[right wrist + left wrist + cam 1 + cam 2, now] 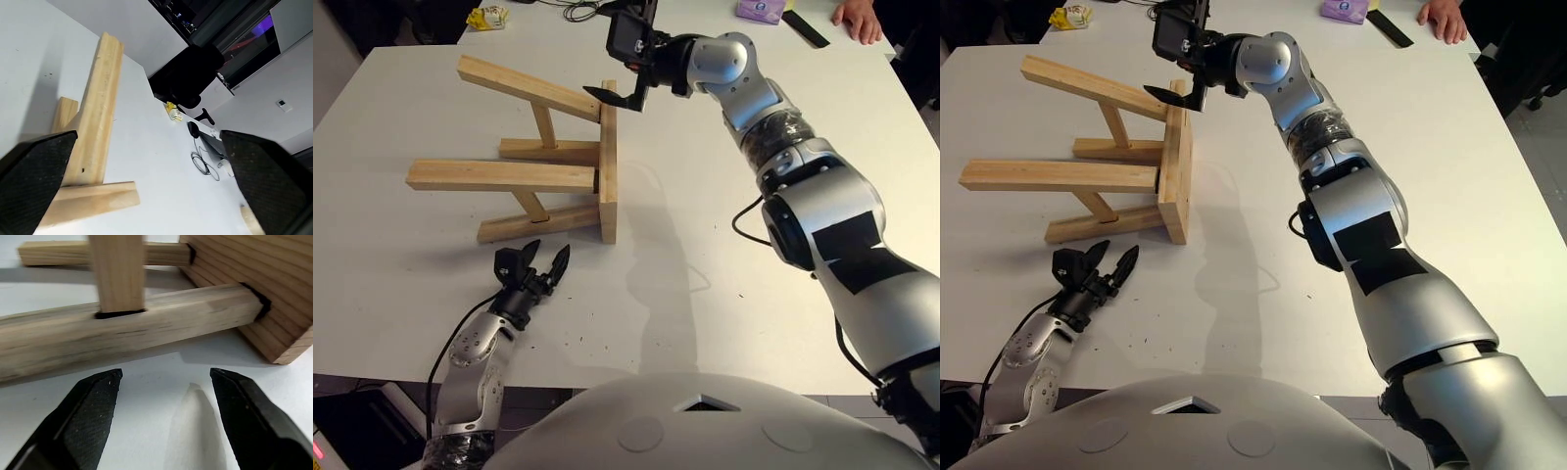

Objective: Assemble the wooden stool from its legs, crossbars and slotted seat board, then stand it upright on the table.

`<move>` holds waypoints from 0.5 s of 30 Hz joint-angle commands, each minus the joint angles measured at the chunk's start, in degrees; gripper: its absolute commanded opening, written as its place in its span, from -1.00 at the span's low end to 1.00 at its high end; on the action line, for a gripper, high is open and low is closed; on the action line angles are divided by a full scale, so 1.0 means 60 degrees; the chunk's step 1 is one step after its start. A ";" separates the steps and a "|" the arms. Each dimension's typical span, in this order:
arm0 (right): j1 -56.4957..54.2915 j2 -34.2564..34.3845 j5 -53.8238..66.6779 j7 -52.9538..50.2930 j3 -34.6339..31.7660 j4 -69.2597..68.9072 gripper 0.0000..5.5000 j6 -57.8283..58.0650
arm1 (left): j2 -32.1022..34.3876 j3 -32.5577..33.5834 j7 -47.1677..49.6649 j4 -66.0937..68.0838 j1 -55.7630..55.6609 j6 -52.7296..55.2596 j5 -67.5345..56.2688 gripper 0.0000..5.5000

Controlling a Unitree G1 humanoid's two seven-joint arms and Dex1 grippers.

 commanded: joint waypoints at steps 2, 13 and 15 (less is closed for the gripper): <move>0.0842 -0.0162 -0.1290 0.0542 0.1294 0.0323 0.96 0.0432 | 0.0071 -0.0120 0.0031 0.0352 0.0672 0.0916 0.0084 0.22; 0.1446 -0.1237 -0.0882 0.3510 0.2028 -0.0747 0.96 -0.0219 | 0.0604 0.0748 0.0923 0.0856 -0.1389 0.1946 0.0303 0.22; 0.1552 -0.1238 -0.0421 0.4137 0.1907 -0.1360 0.96 -0.0088 | 0.0634 0.0828 0.0987 0.0781 -0.1514 0.2093 0.0292 0.22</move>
